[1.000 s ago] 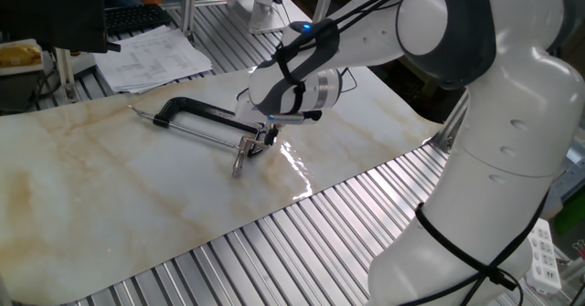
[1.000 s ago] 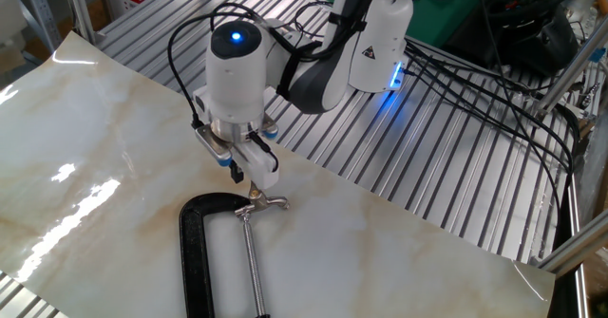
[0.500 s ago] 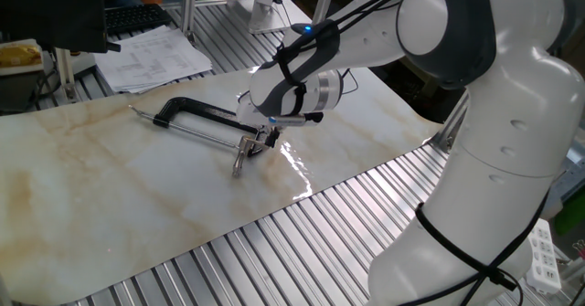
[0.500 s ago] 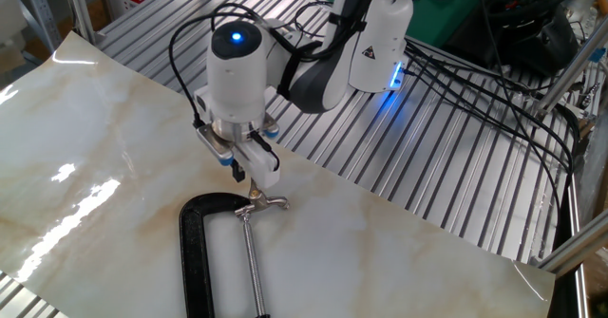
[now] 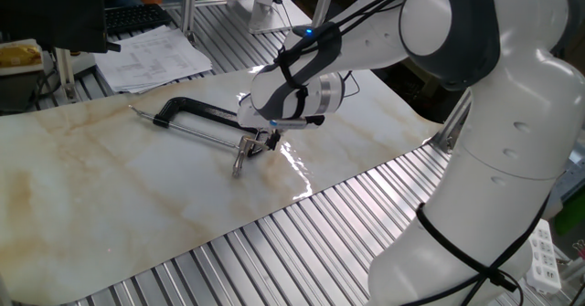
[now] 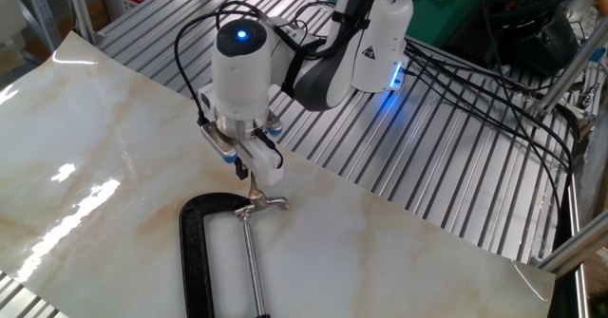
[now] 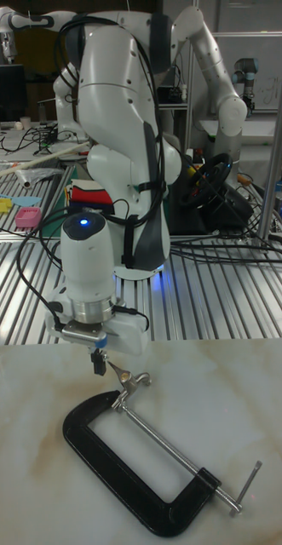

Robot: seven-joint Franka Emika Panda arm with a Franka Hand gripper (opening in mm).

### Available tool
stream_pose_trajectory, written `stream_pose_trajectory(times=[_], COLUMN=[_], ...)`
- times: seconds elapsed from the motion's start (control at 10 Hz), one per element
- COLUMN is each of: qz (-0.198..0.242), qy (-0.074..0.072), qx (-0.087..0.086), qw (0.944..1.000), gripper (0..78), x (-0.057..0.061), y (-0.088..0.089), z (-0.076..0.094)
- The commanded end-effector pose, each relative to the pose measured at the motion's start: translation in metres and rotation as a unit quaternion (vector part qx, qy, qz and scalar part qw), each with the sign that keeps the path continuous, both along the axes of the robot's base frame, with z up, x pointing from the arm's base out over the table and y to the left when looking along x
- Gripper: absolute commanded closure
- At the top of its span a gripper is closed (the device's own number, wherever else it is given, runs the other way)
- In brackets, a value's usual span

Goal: Turn off the water tap

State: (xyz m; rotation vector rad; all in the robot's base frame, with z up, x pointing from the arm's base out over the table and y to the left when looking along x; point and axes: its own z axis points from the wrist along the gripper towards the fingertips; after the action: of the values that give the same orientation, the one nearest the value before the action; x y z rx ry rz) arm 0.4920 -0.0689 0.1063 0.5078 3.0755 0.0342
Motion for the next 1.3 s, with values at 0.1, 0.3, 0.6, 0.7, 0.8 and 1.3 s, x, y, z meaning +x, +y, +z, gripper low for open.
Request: stream_pose_trajectory(times=[0.1, 0.3, 0.6, 0.7, 0.8, 1.3], qz=[-0.002, -0.002, -0.006, -0.007, -0.01, -0.031], qy=[0.0, 0.0, 0.003, 0.003, 0.003, 0.004], qx=[0.001, 0.001, 0.005, 0.005, 0.005, 0.005], qw=[1.0, 1.0, 1.0, 1.0, 0.9999, 0.9995], gripper=[77.6, 77.6, 77.6, 77.6, 77.6, 77.6], x=[-0.002, -0.005, -0.008, -0.009, -0.009, -0.018], y=[0.001, 0.002, 0.006, 0.008, 0.011, 0.028], z=[0.002, 0.002, 0.003, 0.003, 0.004, 0.006])
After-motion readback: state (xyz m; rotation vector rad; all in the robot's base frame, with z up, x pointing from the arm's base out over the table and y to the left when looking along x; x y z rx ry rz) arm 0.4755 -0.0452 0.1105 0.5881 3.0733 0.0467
